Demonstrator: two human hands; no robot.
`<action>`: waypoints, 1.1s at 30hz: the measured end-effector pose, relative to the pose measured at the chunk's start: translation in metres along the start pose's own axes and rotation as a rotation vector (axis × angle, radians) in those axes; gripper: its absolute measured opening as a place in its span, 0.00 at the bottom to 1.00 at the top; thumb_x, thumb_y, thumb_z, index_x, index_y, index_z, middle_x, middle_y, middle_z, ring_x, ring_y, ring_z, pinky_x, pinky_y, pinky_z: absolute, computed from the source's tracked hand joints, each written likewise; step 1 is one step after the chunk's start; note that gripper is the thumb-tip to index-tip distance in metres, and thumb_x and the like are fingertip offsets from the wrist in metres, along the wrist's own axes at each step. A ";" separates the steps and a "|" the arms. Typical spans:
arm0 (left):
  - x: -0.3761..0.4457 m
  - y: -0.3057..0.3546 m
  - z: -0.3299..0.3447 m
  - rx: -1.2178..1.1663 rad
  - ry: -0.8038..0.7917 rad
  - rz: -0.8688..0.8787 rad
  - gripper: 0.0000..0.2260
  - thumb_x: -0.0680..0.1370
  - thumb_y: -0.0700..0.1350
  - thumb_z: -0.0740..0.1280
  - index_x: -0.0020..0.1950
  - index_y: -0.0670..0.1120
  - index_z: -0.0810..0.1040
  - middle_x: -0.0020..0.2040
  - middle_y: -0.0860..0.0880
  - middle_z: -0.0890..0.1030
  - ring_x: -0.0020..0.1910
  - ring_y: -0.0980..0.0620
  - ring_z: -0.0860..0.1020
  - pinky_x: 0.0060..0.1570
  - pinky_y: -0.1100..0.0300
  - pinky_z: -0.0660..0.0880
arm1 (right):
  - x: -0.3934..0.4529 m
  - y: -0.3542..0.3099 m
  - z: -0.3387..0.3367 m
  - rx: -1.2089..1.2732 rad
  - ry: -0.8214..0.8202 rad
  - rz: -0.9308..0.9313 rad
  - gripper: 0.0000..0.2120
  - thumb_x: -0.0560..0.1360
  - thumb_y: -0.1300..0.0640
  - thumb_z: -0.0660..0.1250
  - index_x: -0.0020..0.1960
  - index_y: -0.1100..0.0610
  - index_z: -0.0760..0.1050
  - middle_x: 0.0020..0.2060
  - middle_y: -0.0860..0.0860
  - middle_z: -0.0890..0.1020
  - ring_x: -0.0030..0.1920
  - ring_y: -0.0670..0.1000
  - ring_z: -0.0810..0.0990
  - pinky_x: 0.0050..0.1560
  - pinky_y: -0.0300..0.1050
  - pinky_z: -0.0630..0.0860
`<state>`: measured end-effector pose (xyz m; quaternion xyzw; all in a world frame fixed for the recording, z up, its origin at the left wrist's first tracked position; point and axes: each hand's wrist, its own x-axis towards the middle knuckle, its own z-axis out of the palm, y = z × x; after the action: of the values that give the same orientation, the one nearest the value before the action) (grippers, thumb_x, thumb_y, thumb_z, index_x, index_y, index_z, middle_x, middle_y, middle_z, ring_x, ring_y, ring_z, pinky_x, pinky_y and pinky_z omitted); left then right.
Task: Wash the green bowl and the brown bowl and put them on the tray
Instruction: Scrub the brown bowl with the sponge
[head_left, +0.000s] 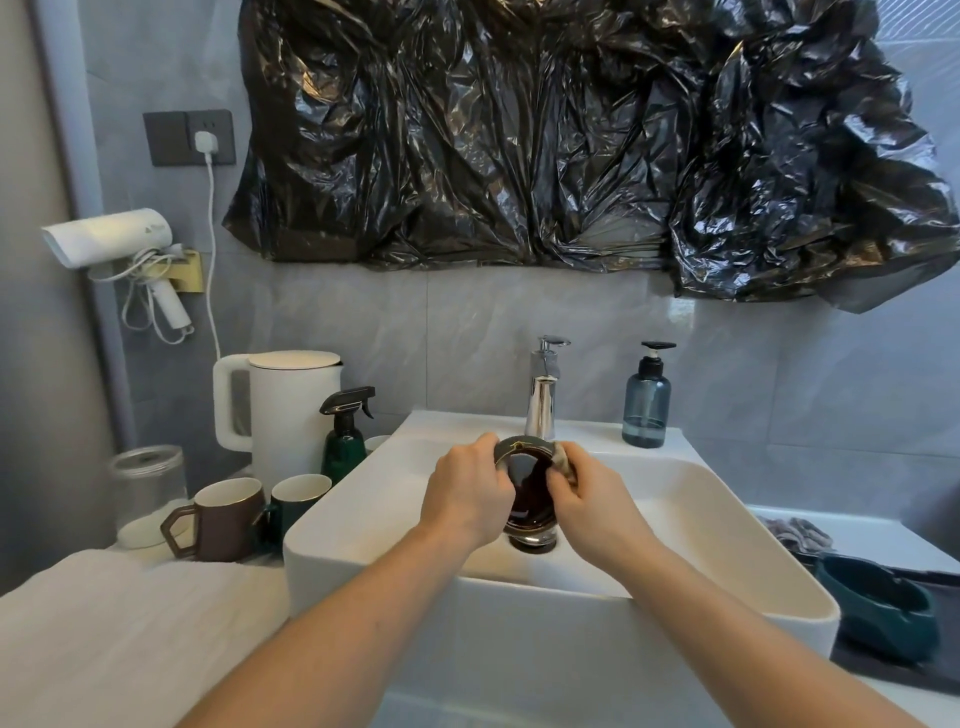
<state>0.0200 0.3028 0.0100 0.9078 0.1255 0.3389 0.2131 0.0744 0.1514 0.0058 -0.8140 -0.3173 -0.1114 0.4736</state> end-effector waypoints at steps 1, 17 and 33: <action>0.000 0.000 0.001 -0.003 -0.011 0.016 0.07 0.83 0.48 0.61 0.54 0.50 0.78 0.49 0.44 0.84 0.48 0.39 0.80 0.49 0.45 0.81 | 0.000 0.000 0.000 0.013 0.017 -0.059 0.12 0.83 0.57 0.60 0.62 0.47 0.77 0.53 0.45 0.83 0.53 0.48 0.80 0.54 0.44 0.78; 0.000 0.001 0.005 0.023 -0.014 0.052 0.06 0.84 0.48 0.61 0.55 0.50 0.77 0.48 0.45 0.83 0.47 0.40 0.80 0.49 0.44 0.82 | 0.000 -0.003 0.000 -0.019 0.037 -0.139 0.17 0.83 0.60 0.61 0.69 0.49 0.76 0.61 0.46 0.81 0.60 0.48 0.79 0.62 0.44 0.76; 0.004 -0.005 0.010 -0.170 -0.126 0.007 0.05 0.82 0.49 0.64 0.50 0.52 0.79 0.45 0.50 0.83 0.46 0.43 0.80 0.49 0.45 0.81 | 0.003 0.000 0.000 -0.024 0.075 -0.030 0.12 0.82 0.61 0.60 0.59 0.51 0.79 0.51 0.49 0.82 0.51 0.51 0.79 0.50 0.43 0.75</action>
<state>0.0295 0.3058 0.0027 0.9064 0.0795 0.2912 0.2954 0.0769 0.1523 0.0075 -0.8099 -0.3102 -0.1529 0.4738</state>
